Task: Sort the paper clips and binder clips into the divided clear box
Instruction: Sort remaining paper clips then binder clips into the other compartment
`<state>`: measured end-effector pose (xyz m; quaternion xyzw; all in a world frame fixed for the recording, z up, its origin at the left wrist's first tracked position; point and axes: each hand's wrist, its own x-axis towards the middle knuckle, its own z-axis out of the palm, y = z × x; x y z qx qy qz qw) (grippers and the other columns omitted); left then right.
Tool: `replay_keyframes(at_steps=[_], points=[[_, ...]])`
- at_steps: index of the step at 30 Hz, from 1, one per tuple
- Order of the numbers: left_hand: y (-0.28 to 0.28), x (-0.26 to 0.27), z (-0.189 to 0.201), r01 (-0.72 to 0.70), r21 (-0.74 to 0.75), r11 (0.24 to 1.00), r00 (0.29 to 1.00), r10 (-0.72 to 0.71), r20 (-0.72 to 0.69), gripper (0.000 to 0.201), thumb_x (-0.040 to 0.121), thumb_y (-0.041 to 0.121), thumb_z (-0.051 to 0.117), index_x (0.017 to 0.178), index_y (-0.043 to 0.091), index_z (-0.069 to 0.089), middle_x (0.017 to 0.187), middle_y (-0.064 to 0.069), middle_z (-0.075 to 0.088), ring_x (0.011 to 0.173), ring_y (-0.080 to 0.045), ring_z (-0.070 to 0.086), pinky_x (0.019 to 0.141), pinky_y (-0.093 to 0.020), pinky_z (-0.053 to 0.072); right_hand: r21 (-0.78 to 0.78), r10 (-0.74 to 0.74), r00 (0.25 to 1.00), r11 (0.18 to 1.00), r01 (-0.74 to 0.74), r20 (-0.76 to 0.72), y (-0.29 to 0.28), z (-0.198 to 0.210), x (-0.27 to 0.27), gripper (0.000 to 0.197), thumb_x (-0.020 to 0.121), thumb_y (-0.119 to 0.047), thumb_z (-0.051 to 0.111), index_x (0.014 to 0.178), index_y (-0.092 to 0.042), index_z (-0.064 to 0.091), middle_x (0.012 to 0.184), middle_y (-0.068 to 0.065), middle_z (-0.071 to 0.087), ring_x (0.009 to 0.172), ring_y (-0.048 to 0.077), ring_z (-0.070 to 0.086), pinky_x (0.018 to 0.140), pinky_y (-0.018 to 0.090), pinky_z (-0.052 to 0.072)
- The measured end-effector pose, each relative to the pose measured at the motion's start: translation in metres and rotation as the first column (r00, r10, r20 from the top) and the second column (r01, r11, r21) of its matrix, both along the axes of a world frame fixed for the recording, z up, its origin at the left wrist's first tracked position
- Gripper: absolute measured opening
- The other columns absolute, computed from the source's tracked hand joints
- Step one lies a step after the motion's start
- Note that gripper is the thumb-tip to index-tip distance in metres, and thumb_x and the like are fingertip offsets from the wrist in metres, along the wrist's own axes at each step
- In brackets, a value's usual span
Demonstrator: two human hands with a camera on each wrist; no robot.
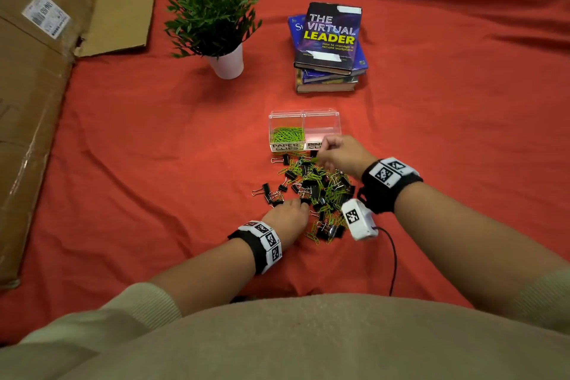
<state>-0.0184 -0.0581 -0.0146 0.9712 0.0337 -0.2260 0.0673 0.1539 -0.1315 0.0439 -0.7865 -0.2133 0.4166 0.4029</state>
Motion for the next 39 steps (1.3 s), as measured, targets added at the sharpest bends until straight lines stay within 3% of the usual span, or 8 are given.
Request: replay_keyframes(at_steps=[5, 8, 12, 18, 22, 32, 35, 39], points=[[0.013, -0.003, -0.002, 0.040, -0.026, 0.999, 0.999, -0.039, 0.010, 0.032, 0.091, -0.004, 0.036, 0.122, -0.001, 0.043, 0.124, -0.019, 0.048, 0.113, -0.036, 0.051, 0.091, -0.042, 0.046, -0.078, 0.044, 0.961, 0.997, -0.023, 0.272, 0.055, 0.001, 0.019, 0.013, 0.082, -0.007, 0.058, 0.073, -0.015, 0.055, 0.079, 0.009, 0.067, 0.068, 0.017, 0.061, 0.061, 0.030, 0.055], [0.021, -0.002, -0.003, -0.027, -0.124, 0.992, 0.999, 0.029, 0.012, 0.030, 0.089, 0.000, 0.043, 0.119, 0.001, 0.047, 0.120, -0.017, 0.052, 0.110, -0.034, 0.054, 0.088, -0.040, 0.045, -0.191, 0.141, 0.911, 0.979, -0.071, 0.387, 0.078, -0.003, 0.022, 0.007, 0.080, -0.009, 0.061, 0.078, -0.015, 0.058, 0.076, 0.005, 0.063, 0.071, 0.019, 0.058, 0.059, 0.025, 0.045], [0.041, 0.007, 0.004, -0.228, -0.296, 0.928, 0.969, 0.245, 0.020, 0.024, 0.086, 0.008, 0.049, 0.109, 0.003, 0.054, 0.113, -0.017, 0.058, 0.102, -0.035, 0.057, 0.083, -0.040, 0.045, -0.231, 0.202, 0.874, 0.967, -0.107, 0.442, 0.081, -0.006, 0.022, 0.014, 0.082, -0.011, 0.062, 0.097, -0.010, 0.062, 0.084, 0.003, 0.059, 0.076, 0.019, 0.056, 0.062, 0.025, 0.042], [0.086, 0.056, 0.036, -0.402, -0.479, 0.780, 0.838, 0.524, 0.150, 0.014, 0.087, 0.008, 0.054, 0.100, 0.010, 0.061, 0.100, -0.006, 0.062, 0.084, -0.018, 0.058, 0.074, -0.027, 0.046, -0.379, 0.415, 0.788, 0.891, -0.251, 0.454, 0.037, -0.024, -0.002, 0.016, 0.089, -0.013, 0.051, 0.088, -0.006, 0.066, 0.088, 0.009, 0.068, 0.078, 0.022, 0.063, 0.073, 0.030, 0.055], [0.110, 0.103, 0.051, -0.402, -0.443, 0.801, 0.830, 0.524, 0.193, 0.015, 0.090, 0.005, 0.053, 0.103, 0.006, 0.060, 0.106, -0.010, 0.061, 0.092, -0.022, 0.059, 0.086, -0.034, 0.053, -0.503, 0.533, 0.737, 0.810, -0.302, 0.415, 0.012, -0.044, -0.017, 0.023, 0.087, -0.019, 0.059, 0.108, -0.009, 0.057, 0.110, 0.008, 0.057, 0.098, 0.025, 0.057, 0.084, 0.034, 0.052], [0.113, 0.110, 0.039, -0.249, -0.233, 0.940, 0.916, 0.307, 0.260, 0.031, 0.090, 0.011, 0.055, 0.120, 0.007, 0.056, 0.123, -0.009, 0.054, 0.119, -0.025, 0.047, 0.102, -0.035, 0.038, -0.372, 0.383, 0.806, 0.902, -0.220, 0.451, 0.003, -0.057, -0.020, 0.012, 0.089, -0.012, 0.056, 0.100, -0.009, 0.060, 0.107, 0.007, 0.060, 0.093, 0.022, 0.058, 0.081, 0.032, 0.050], [0.096, 0.081, 0.042, -0.229, -0.293, 0.928, 0.912, 0.310, 0.270, 0.019, 0.089, 0.016, 0.055, 0.108, 0.013, 0.060, 0.111, -0.003, 0.055, 0.107, -0.019, 0.050, 0.093, -0.032, 0.045, -0.311, 0.276, 0.885, 0.937, -0.160, 0.375, -0.002, -0.056, -0.016, 0.011, 0.090, -0.015, 0.056, 0.098, -0.011, 0.063, 0.097, 0.005, 0.066, 0.080, 0.017, 0.061, 0.072, 0.029, 0.054], [0.066, 0.032, 0.034, -0.163, -0.311, 0.936, 0.979, 0.192, 0.066, 0.011, 0.087, 0.020, 0.054, 0.093, 0.018, 0.063, 0.099, -0.001, 0.063, 0.092, -0.020, 0.061, 0.076, -0.033, 0.050, -0.196, 0.029, 0.978, 0.981, 0.013, 0.208, -0.011, -0.046, -0.008, 0.012, 0.091, -0.018, 0.059, 0.094, -0.010, 0.067, 0.082, 0.001, 0.066, 0.068, 0.013, 0.059, 0.058, 0.020, 0.050]])
